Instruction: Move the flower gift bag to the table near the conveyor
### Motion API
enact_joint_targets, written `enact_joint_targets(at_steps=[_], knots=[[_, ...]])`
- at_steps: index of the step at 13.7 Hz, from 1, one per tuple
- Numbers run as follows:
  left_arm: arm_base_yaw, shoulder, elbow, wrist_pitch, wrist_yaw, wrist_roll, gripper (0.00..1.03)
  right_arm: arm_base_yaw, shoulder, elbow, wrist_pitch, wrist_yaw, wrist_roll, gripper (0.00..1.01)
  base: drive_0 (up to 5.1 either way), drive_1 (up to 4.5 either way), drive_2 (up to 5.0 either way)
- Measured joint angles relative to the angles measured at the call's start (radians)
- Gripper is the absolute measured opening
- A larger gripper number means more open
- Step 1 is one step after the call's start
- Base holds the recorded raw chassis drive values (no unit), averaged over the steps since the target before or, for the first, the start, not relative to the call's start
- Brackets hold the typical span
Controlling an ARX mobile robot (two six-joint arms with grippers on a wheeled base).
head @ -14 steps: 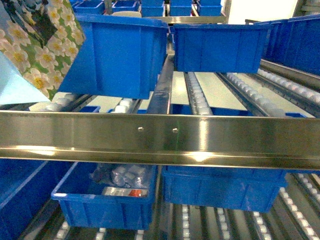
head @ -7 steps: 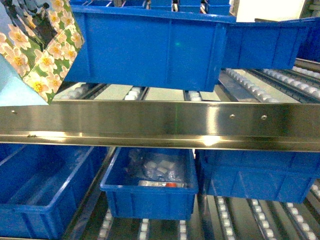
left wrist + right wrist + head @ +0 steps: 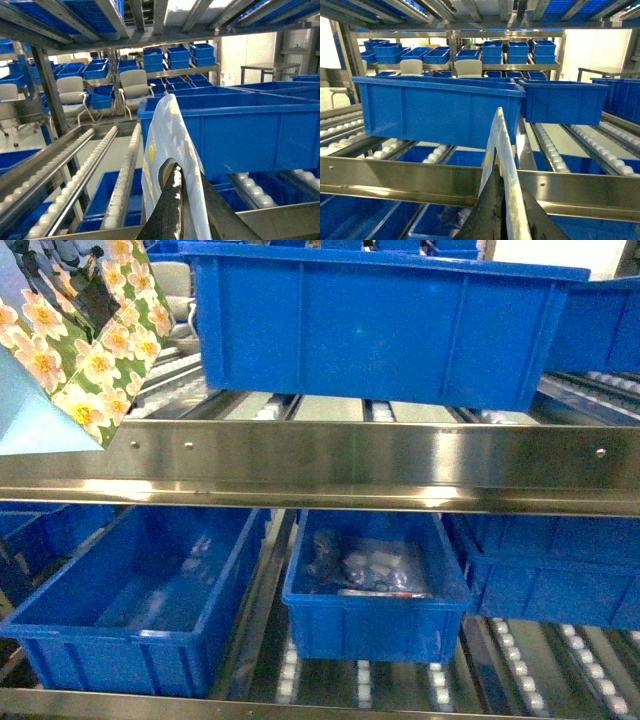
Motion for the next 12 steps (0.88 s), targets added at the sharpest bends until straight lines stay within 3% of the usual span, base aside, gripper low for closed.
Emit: enact_joint_targets(at_steps=[12], knots=[[0.0, 0.0, 0.0, 0.003, 0.0, 0.0, 0.03, 0.0, 0.001, 0.0, -0.002, 0.0, 0.0, 0.02, -4.8, 1.14, 3.6]])
